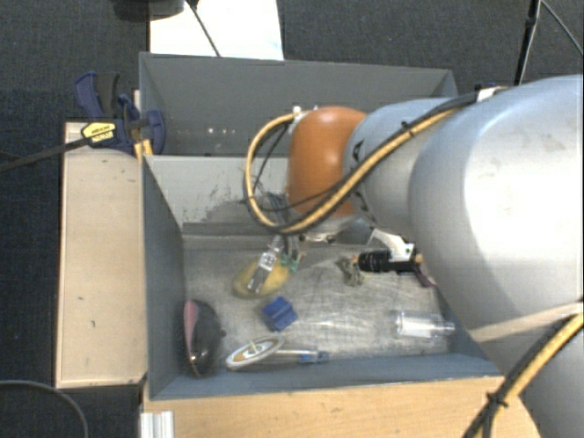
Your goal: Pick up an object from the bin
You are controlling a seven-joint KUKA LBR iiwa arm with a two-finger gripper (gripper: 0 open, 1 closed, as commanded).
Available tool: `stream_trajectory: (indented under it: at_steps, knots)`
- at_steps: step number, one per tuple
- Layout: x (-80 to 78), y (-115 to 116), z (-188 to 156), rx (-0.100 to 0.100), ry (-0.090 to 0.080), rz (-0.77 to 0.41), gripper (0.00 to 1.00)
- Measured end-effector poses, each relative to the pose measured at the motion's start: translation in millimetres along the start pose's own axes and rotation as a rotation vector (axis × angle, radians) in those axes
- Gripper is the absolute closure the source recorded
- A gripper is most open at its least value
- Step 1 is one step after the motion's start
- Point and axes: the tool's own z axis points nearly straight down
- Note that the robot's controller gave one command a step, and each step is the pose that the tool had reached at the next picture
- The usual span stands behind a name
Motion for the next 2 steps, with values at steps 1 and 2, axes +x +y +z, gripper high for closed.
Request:
stream_trajectory:
  at_steps: [1,2]
  knots:
    - [-0.4,0,0,0.001,-0.001,-0.003,1.0]
    - [2.1,11,-144,-0.003,-0.007,0.019,1.0]
